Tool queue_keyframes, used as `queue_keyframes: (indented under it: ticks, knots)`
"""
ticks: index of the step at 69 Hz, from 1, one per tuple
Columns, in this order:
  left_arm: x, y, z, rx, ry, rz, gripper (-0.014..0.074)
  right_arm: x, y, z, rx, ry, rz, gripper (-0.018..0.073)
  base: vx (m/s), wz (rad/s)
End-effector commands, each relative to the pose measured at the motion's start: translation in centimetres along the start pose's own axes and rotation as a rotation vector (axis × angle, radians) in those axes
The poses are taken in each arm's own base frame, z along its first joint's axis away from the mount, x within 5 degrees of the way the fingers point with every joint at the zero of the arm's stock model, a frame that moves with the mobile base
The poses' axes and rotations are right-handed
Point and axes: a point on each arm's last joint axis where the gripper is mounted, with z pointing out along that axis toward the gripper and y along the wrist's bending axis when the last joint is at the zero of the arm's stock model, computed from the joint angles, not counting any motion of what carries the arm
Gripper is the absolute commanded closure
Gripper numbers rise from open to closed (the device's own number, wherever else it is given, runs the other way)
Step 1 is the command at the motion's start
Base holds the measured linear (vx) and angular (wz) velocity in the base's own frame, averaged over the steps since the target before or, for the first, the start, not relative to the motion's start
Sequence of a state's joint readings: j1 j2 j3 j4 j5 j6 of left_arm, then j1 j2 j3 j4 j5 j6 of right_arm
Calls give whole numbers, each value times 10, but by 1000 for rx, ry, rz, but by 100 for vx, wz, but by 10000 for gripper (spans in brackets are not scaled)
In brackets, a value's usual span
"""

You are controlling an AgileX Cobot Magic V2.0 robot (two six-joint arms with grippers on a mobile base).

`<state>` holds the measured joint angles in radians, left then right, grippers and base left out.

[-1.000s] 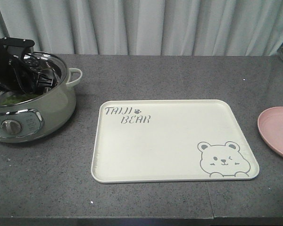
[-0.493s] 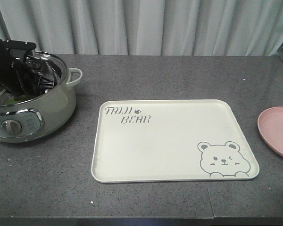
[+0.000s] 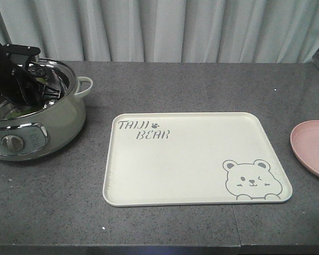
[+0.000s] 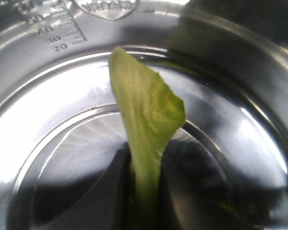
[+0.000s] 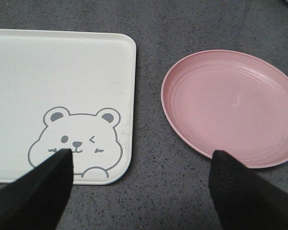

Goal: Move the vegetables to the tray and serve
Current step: 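Lift the lettuce leaf out of the pot with the left gripper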

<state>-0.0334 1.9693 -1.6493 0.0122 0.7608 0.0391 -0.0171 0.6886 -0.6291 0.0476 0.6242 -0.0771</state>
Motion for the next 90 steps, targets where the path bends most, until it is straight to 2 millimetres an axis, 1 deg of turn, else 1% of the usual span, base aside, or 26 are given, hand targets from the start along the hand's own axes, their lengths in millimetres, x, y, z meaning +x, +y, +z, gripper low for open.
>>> queue_keyframes:
  ticks: [1, 13, 16, 29, 41, 46, 48, 49, 55, 61, 70, 74, 80, 90]
  knots:
    - [-20, 1, -50, -6, -156, -1, 545, -16, -1, -5, 7, -92, -8, 0, 0, 0]
    - [-24, 1, -77, -8, -208, -1, 544, -16, -1, -5, 7, -92, -8, 0, 0, 0]
    - [-24, 1, -88, -9, -228, -2, 544, -16, -1, -5, 7, -92, -8, 0, 0, 0]
    - [-23, 2, -123, -10, -262, -3, 544, -16, -1, -5, 7, -92, -8, 0, 0, 0]
    - [-13, -1, -155, 5, -281, -8, 544, -16, -1, -5, 6, -92, -6, 0, 0, 0]
    - [-3, -7, -165, 14, -306, 20, 544, -16, -1, -5, 6, -92, -6, 0, 0, 0]
    - [0, -9, -172, 18, -325, 24, 544, -16, -1, -5, 6, -92, -6, 0, 0, 0]
    - [3, -10, -170, 22, -318, 27, 544, -16, -1, -5, 5, -92, -6, 0, 0, 0]
    - [14, -21, -181, 60, -338, 59, 544, -16, 0, -5, 0, -89, -17, 0, 0, 0]
    - [24, -37, -196, 133, -373, 96, 544, -19, 2, -8, -21, -90, -39, 0, 0, 0]
    - [31, -61, -220, 260, -438, 158, 544, -28, 6, -16, -69, -105, -90, 0, 0, 0]
    - [33, -72, -227, 331, -455, 168, 544, -30, 10, -15, -106, -90, -112, 0, 0, 0]
    - [36, -85, -231, 409, -453, 189, 544, -32, 16, -12, -172, -75, -161, 0, 0, 0]
    - [44, -106, -226, 498, -450, 227, 544, -32, 37, 1, -331, -48, -276, 0, 0, 0]
